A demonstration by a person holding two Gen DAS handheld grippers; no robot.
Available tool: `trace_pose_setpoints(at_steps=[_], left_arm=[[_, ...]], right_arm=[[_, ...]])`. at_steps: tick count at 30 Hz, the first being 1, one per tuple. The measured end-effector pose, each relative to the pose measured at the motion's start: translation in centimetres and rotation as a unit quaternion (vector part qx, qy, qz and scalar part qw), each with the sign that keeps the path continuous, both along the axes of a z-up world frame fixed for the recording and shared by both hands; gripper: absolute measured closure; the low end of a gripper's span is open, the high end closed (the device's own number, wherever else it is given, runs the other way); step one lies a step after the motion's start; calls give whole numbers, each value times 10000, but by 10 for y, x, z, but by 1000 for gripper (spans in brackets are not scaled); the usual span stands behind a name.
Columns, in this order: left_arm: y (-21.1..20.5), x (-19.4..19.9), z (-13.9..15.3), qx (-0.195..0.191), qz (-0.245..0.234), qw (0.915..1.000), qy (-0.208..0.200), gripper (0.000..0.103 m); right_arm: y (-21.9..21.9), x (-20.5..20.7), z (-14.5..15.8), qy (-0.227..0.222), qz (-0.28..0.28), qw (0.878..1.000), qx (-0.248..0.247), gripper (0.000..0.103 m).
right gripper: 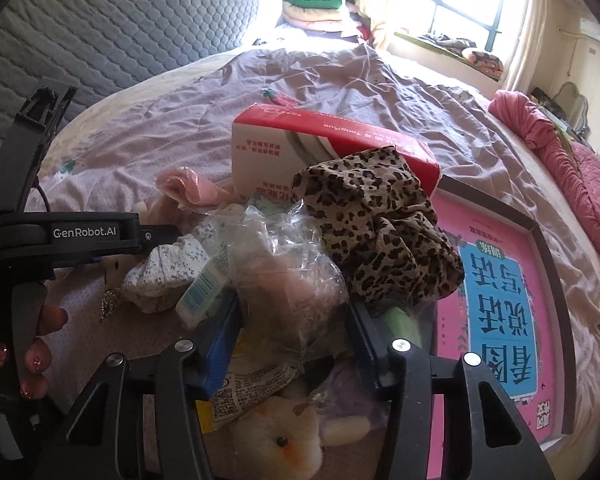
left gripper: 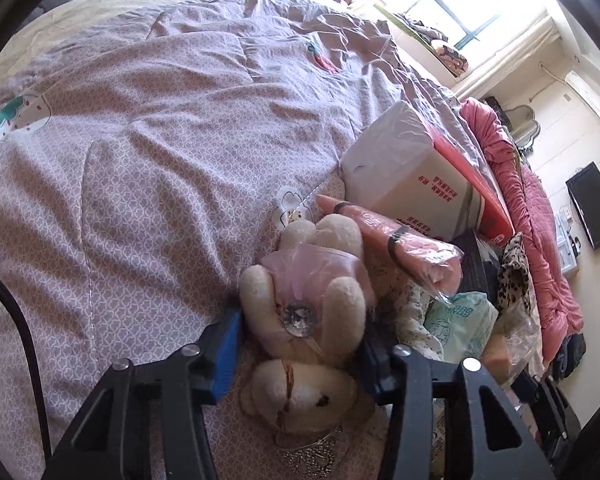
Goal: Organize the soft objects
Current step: 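Grasp the cream plush bunny with the left tool while the right tool grasps the bagged plush, then carry the bunny and bagged plush with both tools over the pink book tray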
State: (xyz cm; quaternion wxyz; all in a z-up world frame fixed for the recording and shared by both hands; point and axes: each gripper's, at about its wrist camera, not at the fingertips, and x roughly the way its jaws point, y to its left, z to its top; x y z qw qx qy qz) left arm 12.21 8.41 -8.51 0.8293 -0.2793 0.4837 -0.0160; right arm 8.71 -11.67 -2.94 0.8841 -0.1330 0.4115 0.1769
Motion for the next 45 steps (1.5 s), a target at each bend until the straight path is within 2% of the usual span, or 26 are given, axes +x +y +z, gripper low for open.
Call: trace_pose_setpoints(at_steps=[8,15,31,39,45], left_arm=[[7,-18,7,-206,-3,9996,-166,59],[0,-42,23,-85,-50,9996,-250,59],[-42,-79,59,555,-421,9962,-518,59],[-68,-90,80,1015,-648,9897,-780,59],[-80,-93,88,1129,-724,9880,-766,59]], right_arm=[[-16,-10,13,23,-5,9985,540,51],[-26,-23,25,-74,-51,9964,840,51],[-46,-45,44,-273,-188,9924,1189,51],[-64,-51,58,-507,-400,9891,1321,51],[-81,-53,64,-599,-588,9859,1446,51]])
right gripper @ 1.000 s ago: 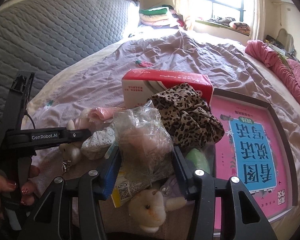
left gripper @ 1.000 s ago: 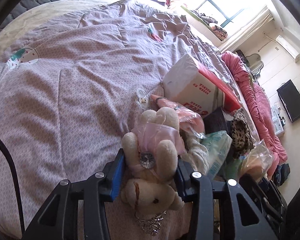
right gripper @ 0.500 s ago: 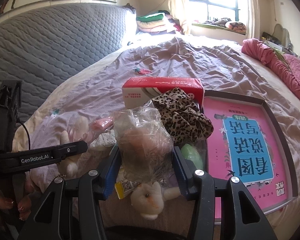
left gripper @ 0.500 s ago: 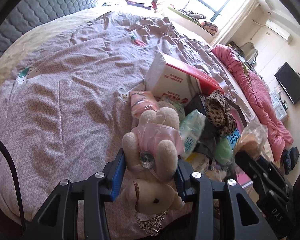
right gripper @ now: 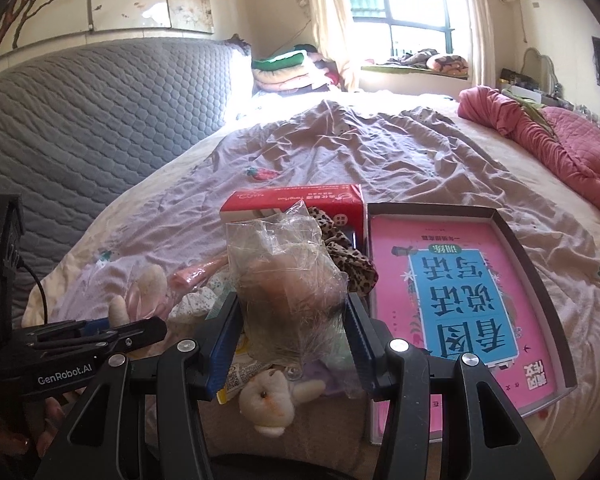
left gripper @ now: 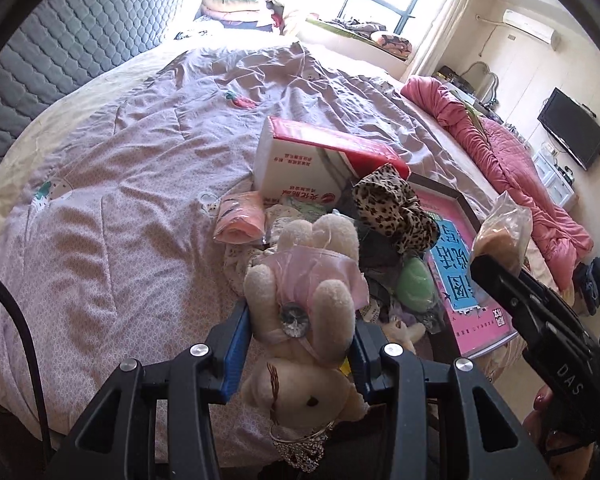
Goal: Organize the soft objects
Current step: 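Carry the bunny and bagged plush with both tools over the pink book tray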
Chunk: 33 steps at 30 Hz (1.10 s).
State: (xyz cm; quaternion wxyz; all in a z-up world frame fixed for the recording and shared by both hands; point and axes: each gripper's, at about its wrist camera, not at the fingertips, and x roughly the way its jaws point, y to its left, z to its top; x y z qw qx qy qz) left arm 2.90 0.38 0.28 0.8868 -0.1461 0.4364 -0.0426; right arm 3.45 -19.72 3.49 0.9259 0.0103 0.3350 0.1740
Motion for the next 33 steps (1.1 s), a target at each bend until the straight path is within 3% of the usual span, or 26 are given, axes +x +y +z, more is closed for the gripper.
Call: trace_pose_setpoints(at_steps=[14,28,33], left_arm=[[-64,12,36,86,-512,9986,-97,59],[-146,42,50,168,-1256,9919,-70,59],[-171,52,47,216,-1508,9883,31,59]], right_arm=[[-79,11,14,-23,-926,9944,505,51],[-176,18,0,448,-1818,9792,787,51],[-195,20,-2,650,-1874,9773,738,51]])
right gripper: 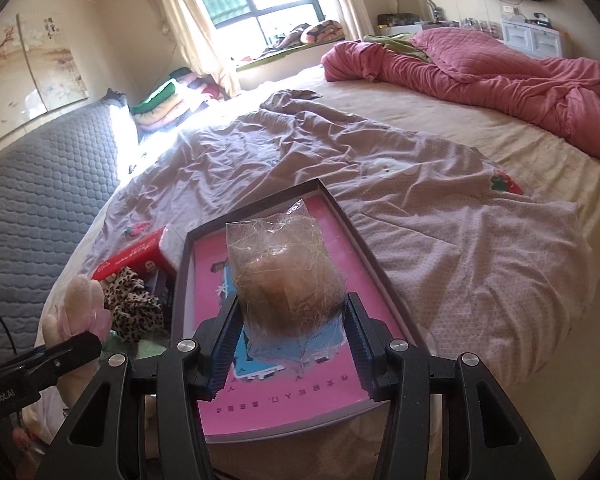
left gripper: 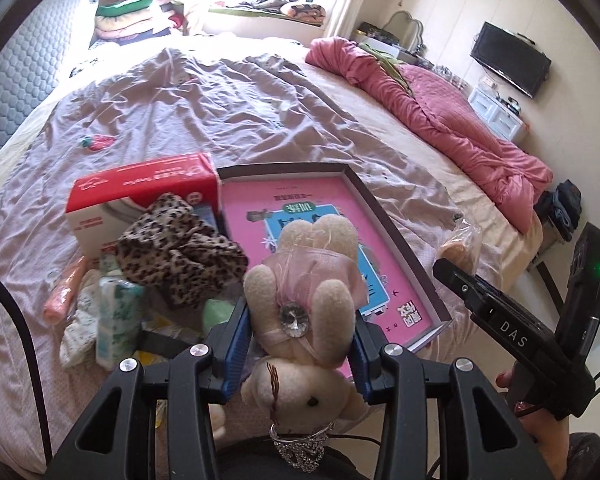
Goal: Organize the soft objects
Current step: 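Carry the bunny and bagged plush with both tools over the pink book tray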
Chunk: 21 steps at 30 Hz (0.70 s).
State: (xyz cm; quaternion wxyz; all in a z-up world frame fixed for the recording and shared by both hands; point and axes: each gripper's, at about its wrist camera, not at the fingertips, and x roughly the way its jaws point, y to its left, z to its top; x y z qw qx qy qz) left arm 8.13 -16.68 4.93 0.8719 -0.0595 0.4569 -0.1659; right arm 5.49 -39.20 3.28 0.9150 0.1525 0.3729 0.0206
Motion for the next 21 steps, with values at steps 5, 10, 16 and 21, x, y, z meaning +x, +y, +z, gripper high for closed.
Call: trace_pose_setpoints(at_steps=[5,10,16,21], left_arm=[[-18,15,-11,3,-187,9993,325,59],[-29,31,-25,10,-341,9974,639,59],[-45,42,-40,93,-578,9939,936,59],[-55,49,-51,110,-654,9915,1119,59]], right_arm=[[1,8,-7,366,210,9988,-249,51],[1,16,-14,759,384,9956,-400,51],[3,26,-22,1153,534,9904,-537,51],[2,28,-32,1389,626,9859,-698,51]])
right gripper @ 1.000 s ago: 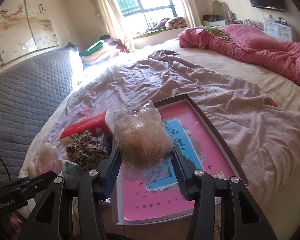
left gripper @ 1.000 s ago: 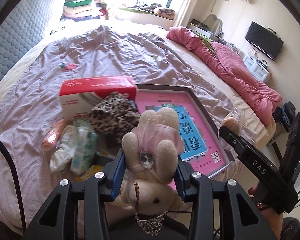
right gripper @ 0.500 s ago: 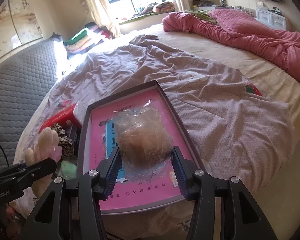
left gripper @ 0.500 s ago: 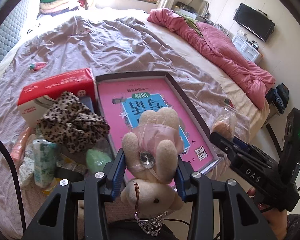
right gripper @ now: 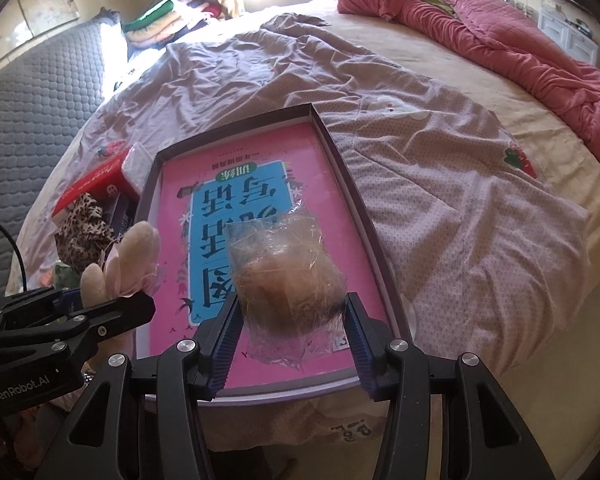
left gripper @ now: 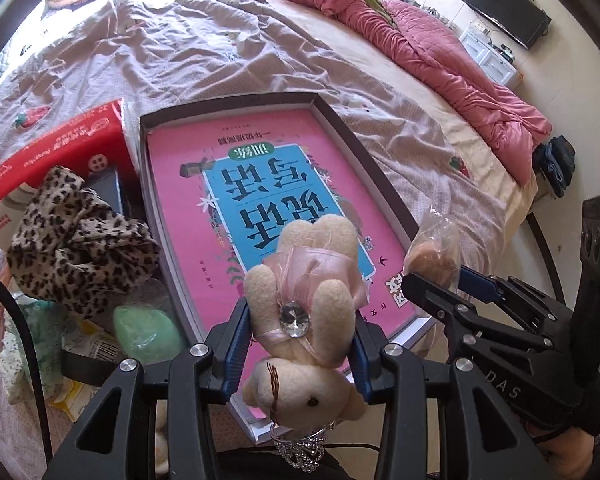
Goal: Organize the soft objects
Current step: 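Carry the bunny and bagged plush with both tools over the pink book tray, then lower the bunny and bagged plush onto the tray and open both tools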
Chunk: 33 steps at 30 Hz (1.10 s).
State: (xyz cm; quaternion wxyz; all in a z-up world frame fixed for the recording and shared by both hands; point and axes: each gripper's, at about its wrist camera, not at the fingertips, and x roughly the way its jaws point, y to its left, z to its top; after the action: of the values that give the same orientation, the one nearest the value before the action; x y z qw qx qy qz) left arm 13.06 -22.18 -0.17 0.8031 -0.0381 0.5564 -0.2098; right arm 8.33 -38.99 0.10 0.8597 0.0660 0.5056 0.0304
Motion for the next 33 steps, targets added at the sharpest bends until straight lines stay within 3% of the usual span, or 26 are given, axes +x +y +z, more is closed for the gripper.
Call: trace_pose_setpoints(at_steps=[18,23,33], left_arm=[[-23,8,-38,255,-434,9981,367,59],[-28,13,-42,385,-486,9975,343,59],[-37,20,-51,700,-550,9955,333,57]], right_arm=[[-6,11,-35,646,101,9966,-508,51],[-3,12,-36,643,166,9945,-808,50],[-7,10,-36,618,177,9949,-772,50]])
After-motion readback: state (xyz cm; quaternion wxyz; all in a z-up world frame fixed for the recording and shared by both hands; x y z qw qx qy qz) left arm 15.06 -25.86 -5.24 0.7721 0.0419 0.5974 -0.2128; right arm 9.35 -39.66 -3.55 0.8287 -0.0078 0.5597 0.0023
